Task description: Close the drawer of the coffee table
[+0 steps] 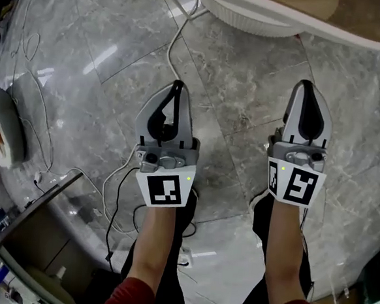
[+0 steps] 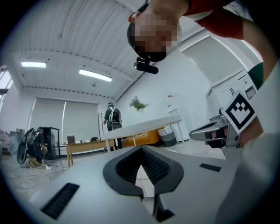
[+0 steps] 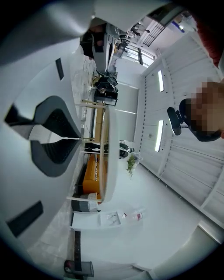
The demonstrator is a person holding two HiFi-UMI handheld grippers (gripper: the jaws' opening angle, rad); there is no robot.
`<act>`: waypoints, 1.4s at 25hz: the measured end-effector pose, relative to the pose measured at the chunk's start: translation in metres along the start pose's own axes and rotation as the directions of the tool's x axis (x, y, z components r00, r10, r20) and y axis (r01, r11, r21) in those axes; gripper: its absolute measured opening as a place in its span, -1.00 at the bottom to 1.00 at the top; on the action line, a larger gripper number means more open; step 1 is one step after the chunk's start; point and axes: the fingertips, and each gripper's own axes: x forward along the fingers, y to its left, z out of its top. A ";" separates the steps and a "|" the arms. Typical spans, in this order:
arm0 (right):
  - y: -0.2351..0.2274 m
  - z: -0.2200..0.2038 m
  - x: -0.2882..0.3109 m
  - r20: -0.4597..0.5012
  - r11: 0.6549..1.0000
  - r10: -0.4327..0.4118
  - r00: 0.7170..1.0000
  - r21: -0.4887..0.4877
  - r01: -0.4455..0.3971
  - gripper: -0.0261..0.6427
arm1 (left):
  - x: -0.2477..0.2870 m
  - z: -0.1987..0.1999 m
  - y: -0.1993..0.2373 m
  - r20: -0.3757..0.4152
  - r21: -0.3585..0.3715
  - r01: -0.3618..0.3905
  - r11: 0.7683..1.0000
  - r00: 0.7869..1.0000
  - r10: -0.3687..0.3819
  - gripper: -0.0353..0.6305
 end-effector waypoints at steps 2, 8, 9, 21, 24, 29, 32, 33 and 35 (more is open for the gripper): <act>0.001 0.047 -0.008 -0.011 1.000 0.008 1.000 -0.002 -0.008 -0.84 | -0.004 0.041 0.007 -0.035 -0.001 0.022 1.000 0.999 -0.022 -0.86; -0.005 0.218 -0.028 -0.041 0.997 0.035 0.999 0.066 -0.032 -0.84 | -0.010 0.186 0.053 -0.193 -0.053 -0.033 0.998 0.981 0.022 -0.86; -0.008 0.248 -0.027 -0.033 0.996 0.037 0.999 0.079 -0.034 -0.84 | -0.004 0.213 0.061 -0.192 -0.054 -0.035 0.998 0.981 0.024 -0.86; -0.038 0.567 -0.084 -0.028 0.992 0.095 0.995 0.084 -0.092 -0.84 | 0.015 0.529 0.137 -0.219 -0.203 -0.056 0.978 0.976 0.011 -0.86; -0.044 0.617 -0.083 0.015 0.991 0.112 0.994 0.073 -0.113 -0.84 | 0.019 0.577 0.145 -0.166 -0.151 -0.038 0.988 0.986 0.013 -0.86; -0.051 0.677 -0.085 0.113 0.996 0.086 0.990 0.008 -0.088 -0.84 | 0.008 0.615 0.165 -0.158 -0.114 -0.071 0.991 0.986 0.052 -0.86; -0.050 0.696 -0.083 0.152 0.997 0.081 0.985 -0.007 -0.081 -0.84 | 0.010 0.628 0.177 -0.114 -0.088 -0.074 0.993 0.991 0.064 -0.86; -0.051 0.699 -0.083 0.158 0.997 0.080 0.984 -0.014 -0.078 -0.84 | 0.011 0.629 0.178 -0.109 -0.079 -0.072 0.994 0.992 0.063 -0.86; -0.052 0.702 -0.081 0.173 0.997 0.077 0.982 -0.016 -0.076 -0.84 | 0.014 0.633 0.180 -0.089 -0.058 -0.070 0.996 0.994 0.064 -0.86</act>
